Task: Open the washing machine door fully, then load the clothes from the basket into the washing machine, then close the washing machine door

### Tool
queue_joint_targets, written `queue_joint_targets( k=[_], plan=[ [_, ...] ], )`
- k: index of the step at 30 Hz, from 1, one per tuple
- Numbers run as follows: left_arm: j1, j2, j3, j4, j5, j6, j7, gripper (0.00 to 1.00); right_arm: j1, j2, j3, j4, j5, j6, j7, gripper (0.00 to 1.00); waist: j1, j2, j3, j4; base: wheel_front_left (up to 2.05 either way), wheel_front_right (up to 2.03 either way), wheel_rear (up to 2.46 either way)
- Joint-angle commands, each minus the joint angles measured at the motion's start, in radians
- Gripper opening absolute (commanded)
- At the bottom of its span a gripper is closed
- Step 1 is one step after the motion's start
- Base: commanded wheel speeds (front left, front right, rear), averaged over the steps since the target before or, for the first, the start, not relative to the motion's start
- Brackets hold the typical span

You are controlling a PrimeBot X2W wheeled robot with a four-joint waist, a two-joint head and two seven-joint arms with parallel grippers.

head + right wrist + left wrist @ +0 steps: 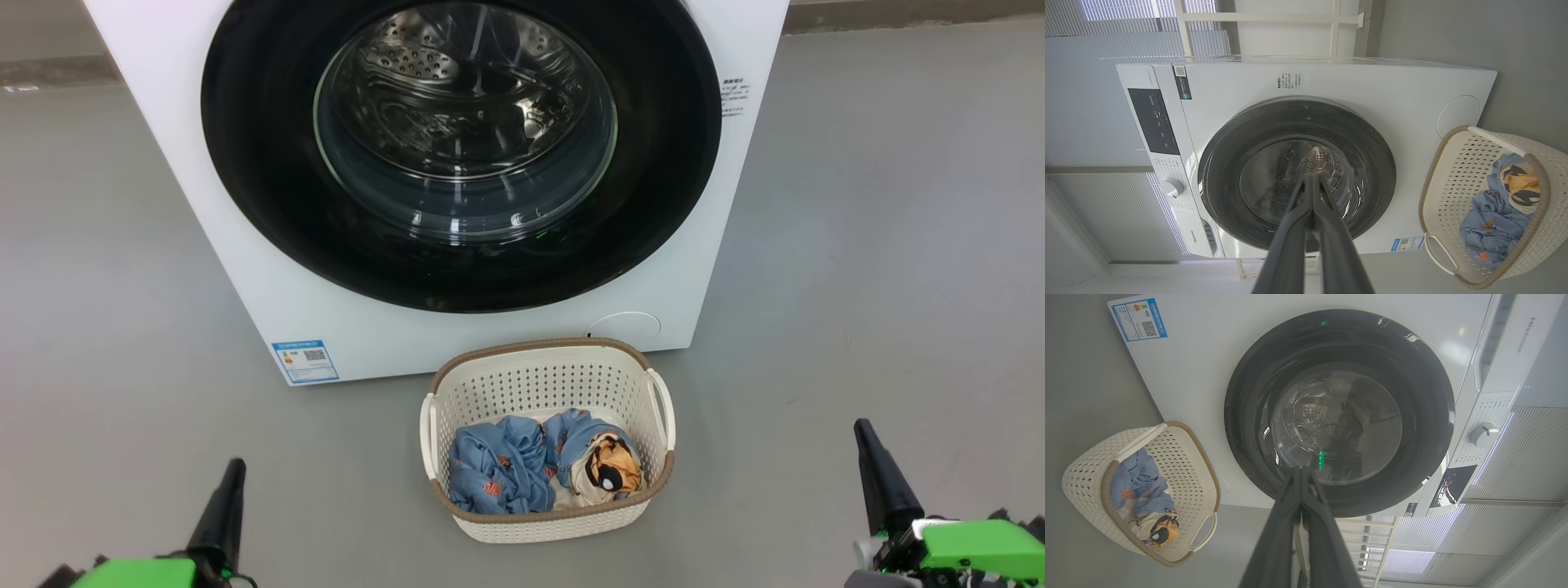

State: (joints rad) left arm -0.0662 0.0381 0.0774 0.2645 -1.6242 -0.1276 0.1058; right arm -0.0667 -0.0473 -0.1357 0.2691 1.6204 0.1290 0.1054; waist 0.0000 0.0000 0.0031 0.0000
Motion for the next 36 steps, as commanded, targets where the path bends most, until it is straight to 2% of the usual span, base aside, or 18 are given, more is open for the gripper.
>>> queue_joint_targets(
  k=[1, 8, 12, 17, 29, 36],
  plan=[
    [0.0, 0.0, 0.0, 0.0, 0.0, 0.0, 0.0, 1.0, 0.0, 0.0, 0.0, 0.0, 0.0, 0.0, 0.0, 1.0, 0.0, 0.0, 0.0, 0.0, 0.0, 0.0, 0.0],
    [0.032, -0.019, -0.009, 0.039, 0.003, 0.0, -0.009, 1.0, 0.032, 0.01, 0.006, 0.041, -0.004, 0.0, -0.009, 1.0, 0.0002, 0.0, 0.0, 0.0, 0.0, 0.0, 0.0],
    [0.032, -0.018, -0.012, 0.029, 0.007, 0.0, -0.02, 1.0, 0.032, 0.01, 0.012, 0.03, -0.01, 0.0, -0.021, 1.0, 0.0023, 0.0, -0.002, -0.001, 0.0, 0.0, 0.0],
    [0.034, -0.017, -0.016, 0.017, 0.013, 0.0, -0.035, 1.0, 0.034, 0.009, 0.021, 0.016, -0.018, 0.0, -0.036, 1.0, 0.0001, 0.0, 0.0, -0.001, 0.0, 0.0, 0.0],
    [0.033, -0.014, -0.016, -0.016, 0.035, 0.0, -0.07, 1.0, 0.031, 0.008, 0.041, -0.019, -0.048, 0.0, -0.071, 1.0, 0.0, 0.0, 0.0, 0.0, 0.0, 0.0, 0.0],
    [0.03, -0.012, -0.017, -0.04, 0.093, -0.001, -0.091, 1.0, 0.026, 0.007, 0.05, -0.035, -0.087, 0.0, -0.091, 1.0, 0.0, 0.0, -0.001, 0.001, 0.0, 0.0, 0.0]
  ],
)
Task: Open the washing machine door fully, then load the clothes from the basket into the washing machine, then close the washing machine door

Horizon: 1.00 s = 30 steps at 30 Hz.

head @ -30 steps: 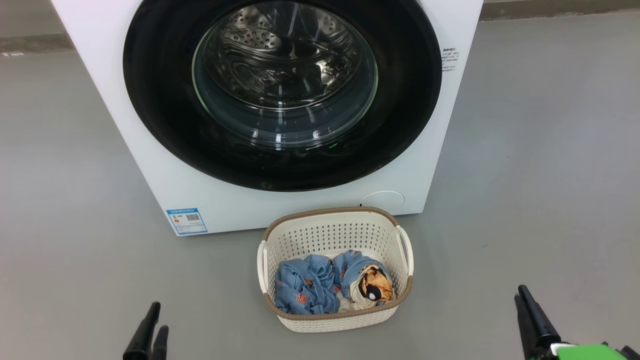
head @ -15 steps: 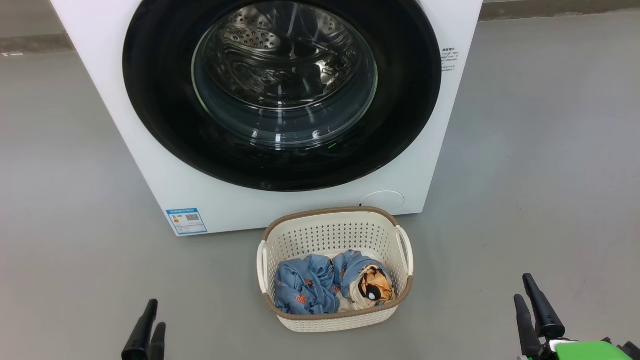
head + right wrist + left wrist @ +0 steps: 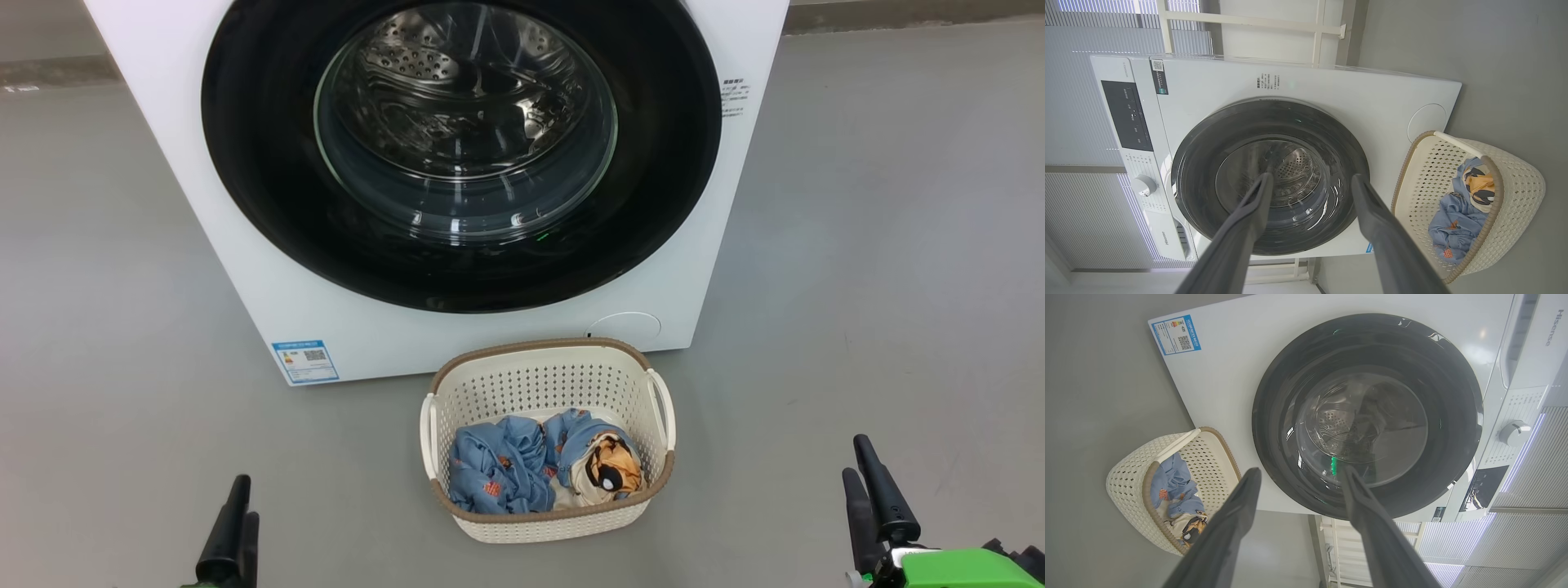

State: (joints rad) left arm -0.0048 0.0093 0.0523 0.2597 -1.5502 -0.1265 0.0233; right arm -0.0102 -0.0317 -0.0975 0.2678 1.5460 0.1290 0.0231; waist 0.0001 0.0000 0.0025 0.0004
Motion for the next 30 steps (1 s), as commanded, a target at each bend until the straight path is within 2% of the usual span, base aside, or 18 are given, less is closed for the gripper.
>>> queue_joint_targets(
  k=[1, 9, 16, 30],
  plan=[
    [-0.032, 0.017, 0.007, -0.039, 0.028, -0.001, -0.011, 1.0, -0.031, -0.009, 0.013, -0.036, -0.016, 0.0, -0.012, 1.0, -0.0001, 0.0, 0.0, 0.0, 0.0, 0.0, 0.0],
    [-0.037, 0.019, 0.008, -0.083, 0.113, 0.011, -0.032, 1.0, -0.039, -0.009, 0.019, -0.056, -0.078, 0.001, -0.032, 1.0, -0.0001, 0.0, -0.001, 0.002, 0.0, 0.0, 0.0],
    [-0.036, 0.021, 0.009, -0.148, 0.225, 0.068, -0.055, 1.0, -0.046, -0.01, 0.021, -0.066, -0.187, 0.001, -0.056, 1.0, -0.0001, 0.0, -0.001, 0.003, 0.0, 0.0, 0.0],
    [-0.024, 0.025, -0.046, -0.213, 0.491, 0.146, -0.096, 1.0, -0.05, -0.012, 0.05, -0.103, -0.412, 0.001, -0.097, 1.0, -0.0001, 0.0, -0.001, 0.004, 0.0, 0.0, 0.0]
  ],
)
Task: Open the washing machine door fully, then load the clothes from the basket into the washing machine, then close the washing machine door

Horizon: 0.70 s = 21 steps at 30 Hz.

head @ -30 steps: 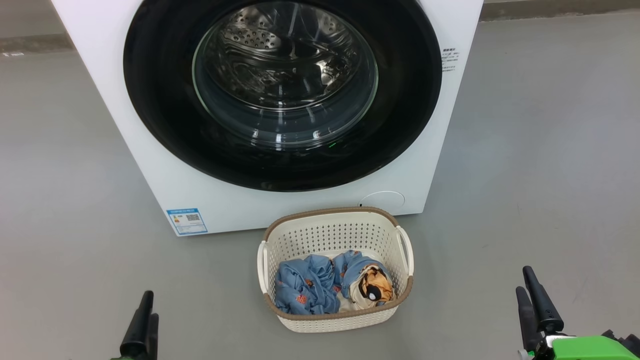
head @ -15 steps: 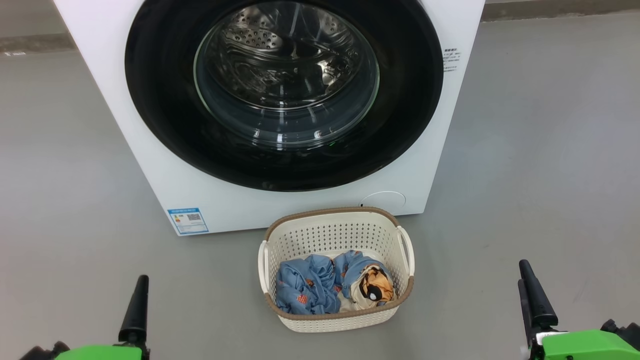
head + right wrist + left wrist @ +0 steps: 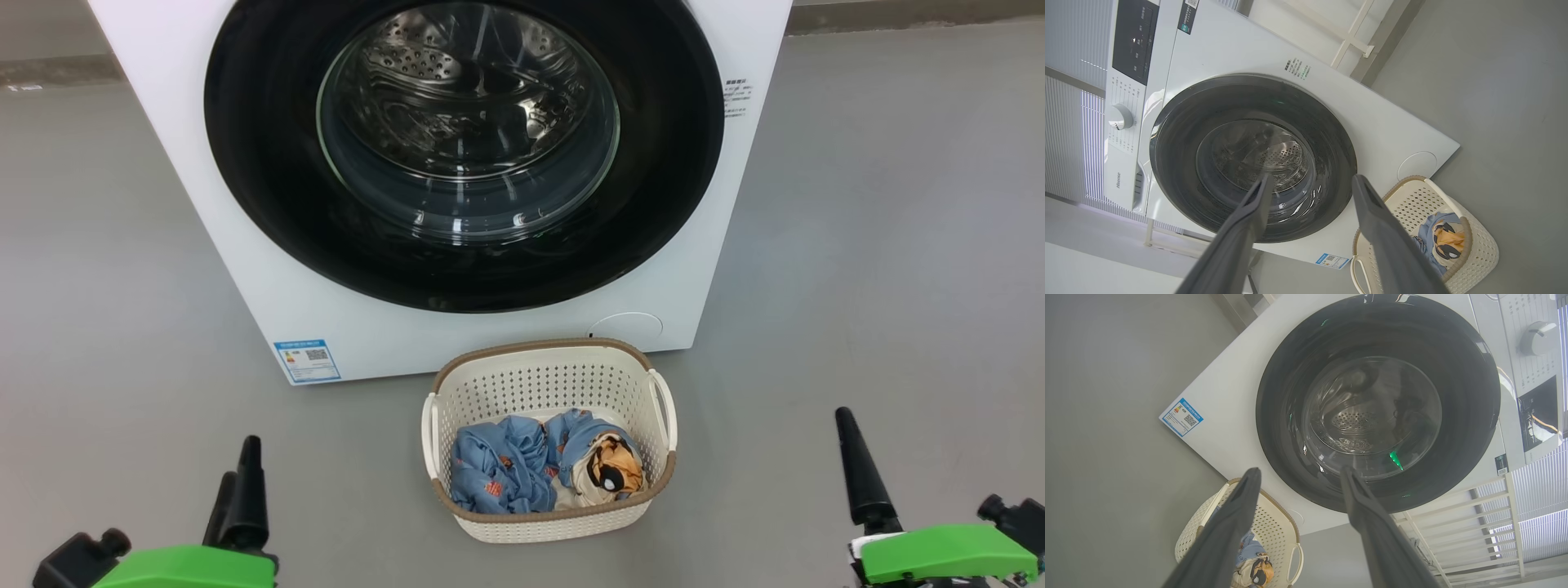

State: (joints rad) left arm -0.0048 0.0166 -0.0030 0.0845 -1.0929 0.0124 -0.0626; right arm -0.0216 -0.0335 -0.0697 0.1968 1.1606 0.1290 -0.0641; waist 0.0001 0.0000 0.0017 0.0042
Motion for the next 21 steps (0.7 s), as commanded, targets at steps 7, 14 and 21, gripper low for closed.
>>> queue_joint_targets(
  k=[7, 14, 21],
  plan=[
    [-0.027, 0.019, -0.019, -0.077, 0.178, 0.05, -0.031, 1.0, -0.04, -0.011, 0.044, -0.048, -0.147, 0.001, -0.03, 1.0, -0.0001, 0.0, -0.002, 0.001, 0.0, 0.0, 0.0],
    [-0.017, 0.021, -0.045, -0.095, 0.298, 0.094, -0.051, 1.0, -0.042, -0.011, 0.045, -0.066, -0.248, 0.001, -0.05, 1.0, -0.0001, 0.0, -0.001, 0.003, 0.0, 0.0, 0.0],
    [-0.017, 0.022, -0.074, -0.101, 0.42, 0.117, -0.069, 1.0, -0.045, -0.012, 0.033, -0.077, -0.337, 0.001, -0.068, 1.0, -0.0001, 0.0, -0.001, 0.006, 0.0, 0.0, 0.0]
  ],
)
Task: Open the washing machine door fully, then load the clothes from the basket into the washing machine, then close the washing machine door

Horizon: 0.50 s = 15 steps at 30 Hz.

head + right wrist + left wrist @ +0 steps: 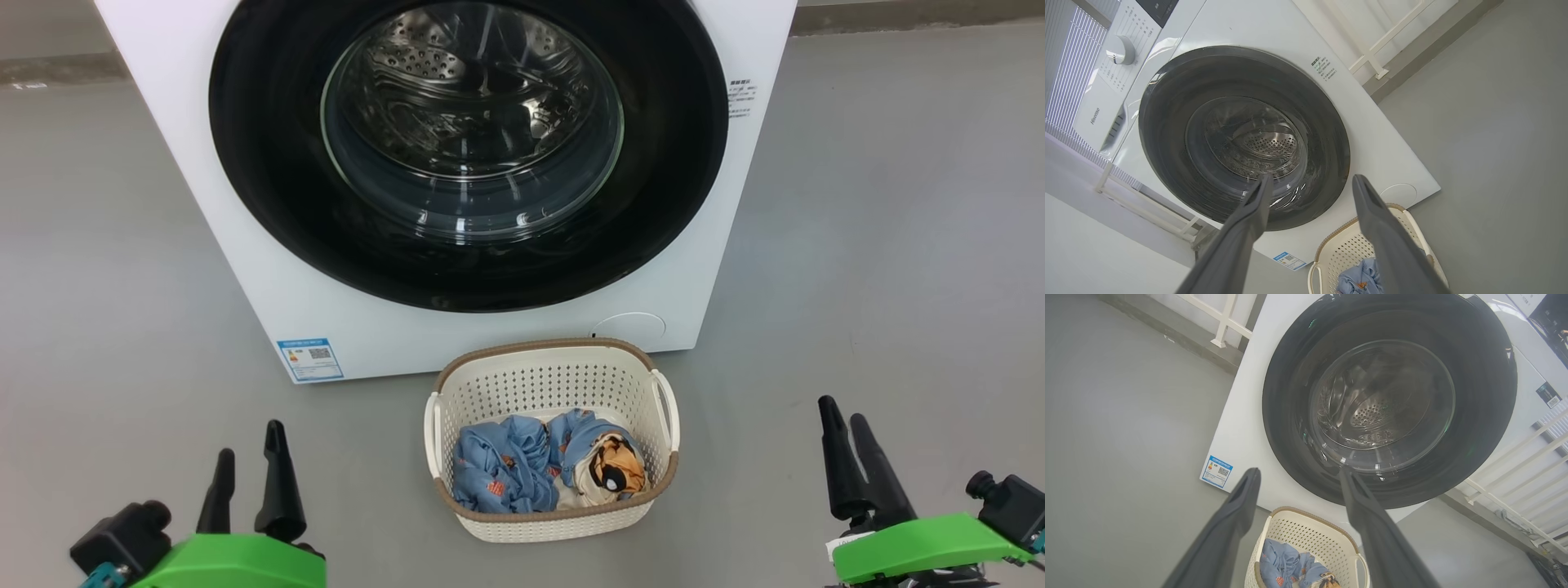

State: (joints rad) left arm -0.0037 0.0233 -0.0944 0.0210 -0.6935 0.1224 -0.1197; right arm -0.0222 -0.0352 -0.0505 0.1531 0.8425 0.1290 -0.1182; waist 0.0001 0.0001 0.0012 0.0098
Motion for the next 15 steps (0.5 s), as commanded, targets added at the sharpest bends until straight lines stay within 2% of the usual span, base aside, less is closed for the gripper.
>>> queue_joint_targets(
  k=[1, 7, 15],
  plan=[
    [-0.018, 0.016, 0.014, -0.04, 0.041, 0.012, -0.015, 1.0, -0.044, -0.01, 0.008, -0.035, -0.045, 0.001, -0.017, 1.0, 0.0, -0.0001, 0.0, 0.0, 0.0, 0.0, 0.0],
    [-0.023, 0.019, -0.017, -0.058, 0.19, 0.029, -0.033, 1.0, -0.047, -0.011, -0.003, -0.041, -0.173, 0.001, -0.034, 1.0, 0.0, -0.0001, 0.003, 0.0, 0.0, 0.0, 0.0],
    [-0.016, 0.027, -0.058, -0.049, 0.316, 0.049, -0.056, 1.0, -0.047, -0.012, 0.01, -0.036, -0.334, 0.001, -0.058, 1.0, 0.0, -0.0001, 0.006, -0.002, 0.0, 0.0, 0.0]
  ],
)
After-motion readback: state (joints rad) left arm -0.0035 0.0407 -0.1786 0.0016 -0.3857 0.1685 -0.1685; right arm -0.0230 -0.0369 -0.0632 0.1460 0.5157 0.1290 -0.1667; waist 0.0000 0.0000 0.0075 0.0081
